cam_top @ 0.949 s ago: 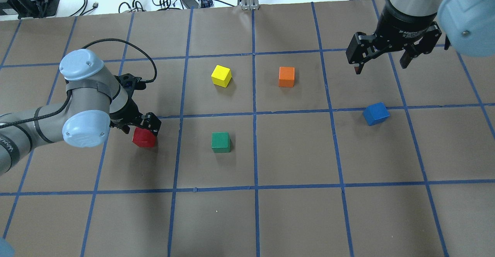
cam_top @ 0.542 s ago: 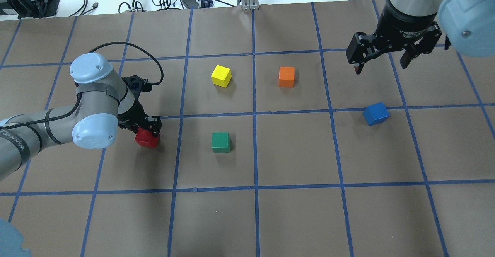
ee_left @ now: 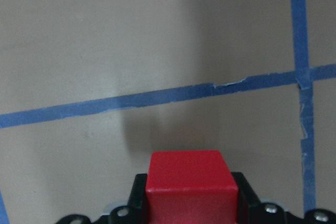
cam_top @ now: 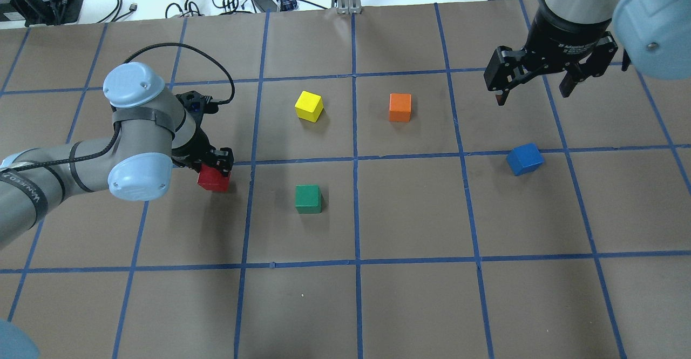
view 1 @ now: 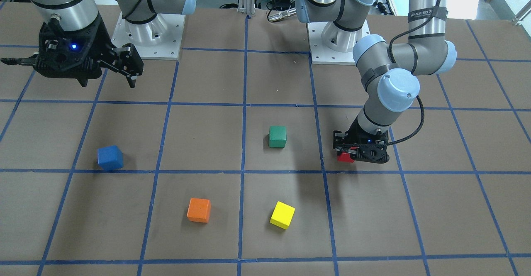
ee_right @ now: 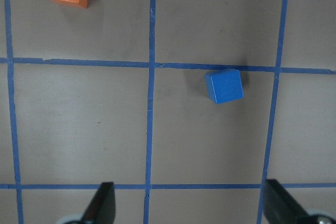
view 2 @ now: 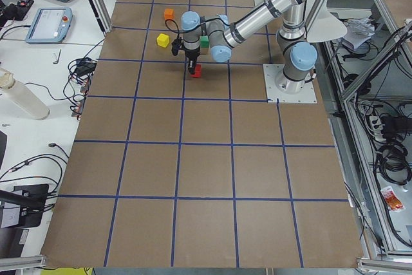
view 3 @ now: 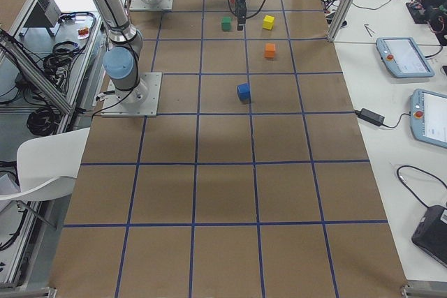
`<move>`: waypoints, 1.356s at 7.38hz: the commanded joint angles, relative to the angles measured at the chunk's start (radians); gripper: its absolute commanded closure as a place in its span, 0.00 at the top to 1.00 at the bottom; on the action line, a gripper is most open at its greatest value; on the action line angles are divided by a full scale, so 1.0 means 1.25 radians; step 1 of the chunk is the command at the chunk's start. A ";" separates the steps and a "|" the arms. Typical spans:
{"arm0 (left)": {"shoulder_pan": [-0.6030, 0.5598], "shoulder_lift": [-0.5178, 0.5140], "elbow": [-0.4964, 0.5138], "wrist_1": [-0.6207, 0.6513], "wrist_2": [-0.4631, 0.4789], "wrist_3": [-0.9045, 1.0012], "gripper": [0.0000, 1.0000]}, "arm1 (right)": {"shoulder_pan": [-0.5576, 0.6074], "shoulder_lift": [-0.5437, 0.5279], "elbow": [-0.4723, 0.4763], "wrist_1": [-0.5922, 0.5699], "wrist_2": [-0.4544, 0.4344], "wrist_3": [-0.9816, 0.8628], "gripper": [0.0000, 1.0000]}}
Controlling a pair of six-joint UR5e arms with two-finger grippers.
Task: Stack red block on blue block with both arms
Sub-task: 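Carry the red cube toward the table centre and set it down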
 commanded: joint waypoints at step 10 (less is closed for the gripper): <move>-0.362 -0.231 0.281 0.011 -0.005 -0.376 0.61 | 0.005 0.002 0.000 -0.006 0.012 0.010 1.00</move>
